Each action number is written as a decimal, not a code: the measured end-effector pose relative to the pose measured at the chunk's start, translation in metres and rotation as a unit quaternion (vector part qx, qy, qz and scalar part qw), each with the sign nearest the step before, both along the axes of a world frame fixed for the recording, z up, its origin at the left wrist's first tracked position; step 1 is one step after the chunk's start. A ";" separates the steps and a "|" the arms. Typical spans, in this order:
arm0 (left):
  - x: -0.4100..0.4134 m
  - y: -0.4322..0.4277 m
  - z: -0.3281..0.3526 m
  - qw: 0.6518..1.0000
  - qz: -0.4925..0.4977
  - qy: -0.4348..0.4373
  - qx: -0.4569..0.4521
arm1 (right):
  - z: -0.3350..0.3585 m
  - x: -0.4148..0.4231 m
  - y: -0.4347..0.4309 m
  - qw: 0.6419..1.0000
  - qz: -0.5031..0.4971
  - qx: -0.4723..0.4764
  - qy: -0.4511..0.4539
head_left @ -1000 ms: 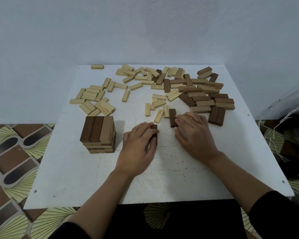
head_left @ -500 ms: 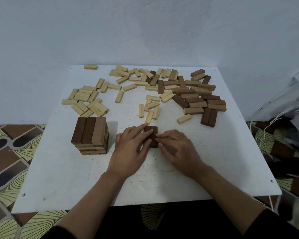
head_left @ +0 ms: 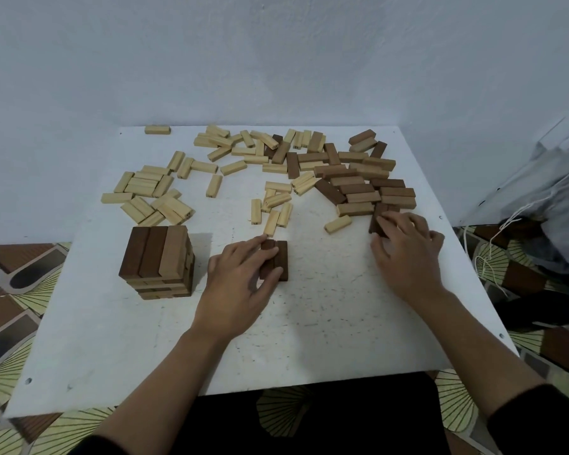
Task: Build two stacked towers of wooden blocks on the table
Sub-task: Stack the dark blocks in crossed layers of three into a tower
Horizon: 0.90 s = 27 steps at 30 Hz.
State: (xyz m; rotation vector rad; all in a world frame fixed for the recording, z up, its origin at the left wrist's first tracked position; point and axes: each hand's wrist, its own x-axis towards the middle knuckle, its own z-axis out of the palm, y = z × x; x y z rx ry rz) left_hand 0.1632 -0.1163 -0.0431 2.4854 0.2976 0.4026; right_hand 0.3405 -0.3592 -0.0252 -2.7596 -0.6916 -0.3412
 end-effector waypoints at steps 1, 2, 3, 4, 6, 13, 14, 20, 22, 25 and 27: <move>0.000 0.000 0.000 1.000 0.000 -0.002 -0.002 | -0.001 -0.002 0.000 1.000 0.011 0.009 -0.011; 0.000 0.000 0.000 1.000 0.000 -0.004 -0.006 | 0.000 -0.005 0.000 0.999 0.022 0.023 -0.021; -0.001 0.000 0.000 1.000 0.001 -0.007 -0.011 | 0.000 -0.009 0.002 0.998 0.032 0.038 -0.024; -0.001 0.000 0.000 1.000 0.002 -0.011 -0.016 | 0.001 -0.014 0.005 0.998 0.043 0.048 -0.020; -0.001 0.000 0.000 1.000 0.002 -0.018 -0.022 | 0.000 -0.026 0.010 0.995 0.067 0.068 -0.007; -0.002 -0.001 0.001 0.999 0.000 -0.025 -0.047 | -0.011 -0.067 0.030 0.977 0.161 0.140 0.017; -0.003 -0.001 0.002 0.999 -0.002 -0.025 -0.048 | -0.011 -0.072 0.034 0.973 0.179 0.143 0.027; -0.006 -0.001 0.003 0.998 -0.009 -0.026 -0.049 | -0.005 -0.094 0.058 0.950 0.252 0.147 0.112; -0.006 -0.001 0.003 0.998 -0.008 -0.033 -0.057 | -0.001 -0.092 0.059 0.945 0.256 0.153 0.133; -0.006 -0.001 0.005 0.997 -0.008 -0.040 -0.064 | 0.008 -0.082 0.056 0.933 0.263 0.174 0.174; -0.006 -0.001 0.006 0.997 -0.009 -0.034 -0.064 | 0.010 -0.076 0.055 0.926 0.268 0.174 0.203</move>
